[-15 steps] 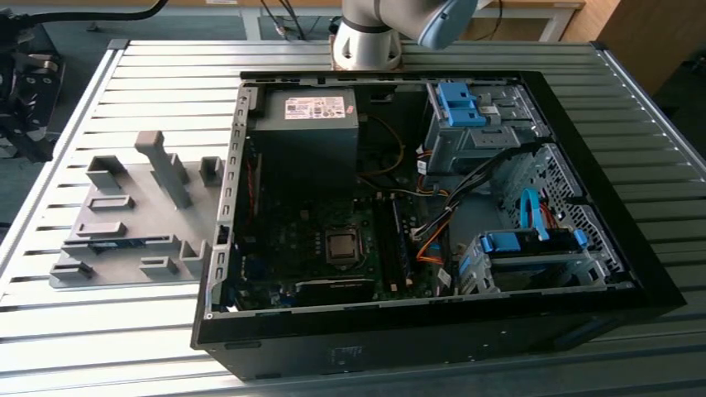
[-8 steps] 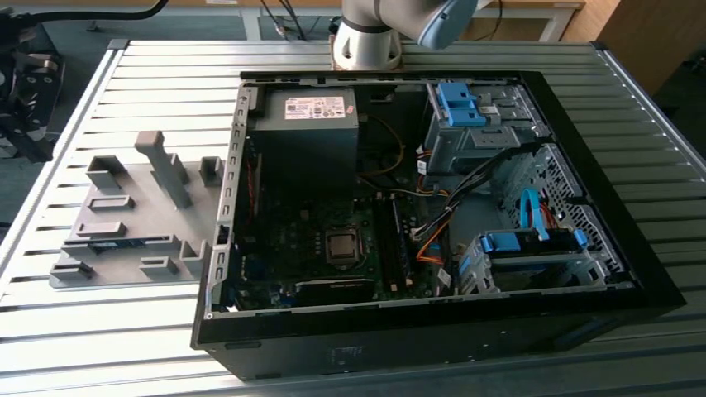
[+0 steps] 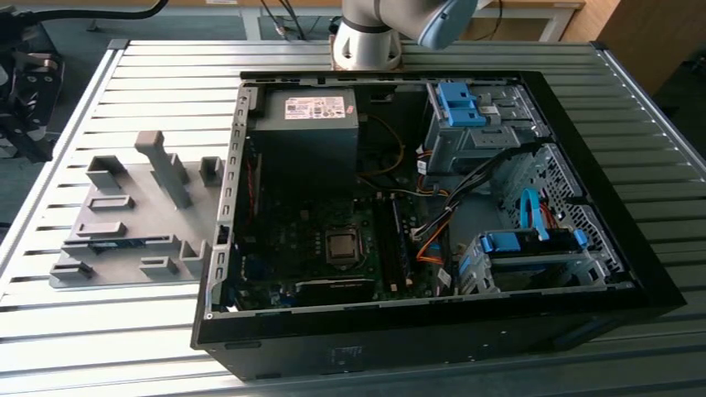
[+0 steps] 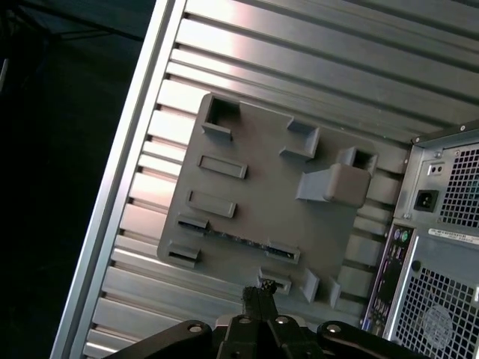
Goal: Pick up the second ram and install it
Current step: 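Pick up the second ram and move it above second insertion slot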
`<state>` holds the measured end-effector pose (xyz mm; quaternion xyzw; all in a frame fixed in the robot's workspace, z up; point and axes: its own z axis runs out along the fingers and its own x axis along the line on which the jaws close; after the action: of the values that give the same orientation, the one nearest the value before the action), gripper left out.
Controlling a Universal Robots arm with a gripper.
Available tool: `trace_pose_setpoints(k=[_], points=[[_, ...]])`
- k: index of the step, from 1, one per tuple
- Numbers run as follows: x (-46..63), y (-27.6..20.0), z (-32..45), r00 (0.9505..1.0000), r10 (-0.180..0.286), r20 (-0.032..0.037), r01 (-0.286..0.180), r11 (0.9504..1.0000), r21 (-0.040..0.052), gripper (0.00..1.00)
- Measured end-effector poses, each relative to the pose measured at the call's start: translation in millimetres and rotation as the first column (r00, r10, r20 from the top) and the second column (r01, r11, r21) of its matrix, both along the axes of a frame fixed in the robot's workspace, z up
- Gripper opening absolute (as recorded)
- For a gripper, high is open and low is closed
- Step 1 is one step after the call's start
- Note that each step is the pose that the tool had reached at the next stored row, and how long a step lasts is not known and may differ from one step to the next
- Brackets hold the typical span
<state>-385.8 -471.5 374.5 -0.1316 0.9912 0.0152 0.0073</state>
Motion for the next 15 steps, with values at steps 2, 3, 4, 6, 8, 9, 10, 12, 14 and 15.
trace_pose_setpoints(k=[2,3,4,6,8,9,10,12,14,15], points=[[0.0,0.0,0.0,1.0,0.007,-0.0001,-0.007,1.0,0.0,0.11],[0.0,-0.1,0.0,0.9999,0.011,-0.0001,-0.011,0.9999,0.0,0.11],[0.0,-0.1,0.0,0.9999,0.015,0.0,-0.015,0.9999,0.0,0.11],[0.0,-0.1,0.0,0.9997,0.023,0.0,-0.023,0.9997,0.0,0.11],[0.0,-0.2,0.0,0.9995,0.032,0.0,-0.032,0.9995,0.0,0.11],[0.0,-0.2,0.0,0.9994,0.035,0.0,-0.035,0.9994,0.0,0.11],[0.0,-0.2,0.0,0.9992,0.039,0.0,-0.039,0.9992,0.0,0.11],[0.0,-0.3,0.0,0.9989,0.046,0.0,-0.046,0.9989,0.0,0.11],[0.0,-0.3,0.0,0.9986,0.053,0.0,-0.053,0.9986,0.0,0.11],[0.0,-0.4,0.0,0.9984,0.056,0.0,-0.056,0.9984,0.0,0.11]])
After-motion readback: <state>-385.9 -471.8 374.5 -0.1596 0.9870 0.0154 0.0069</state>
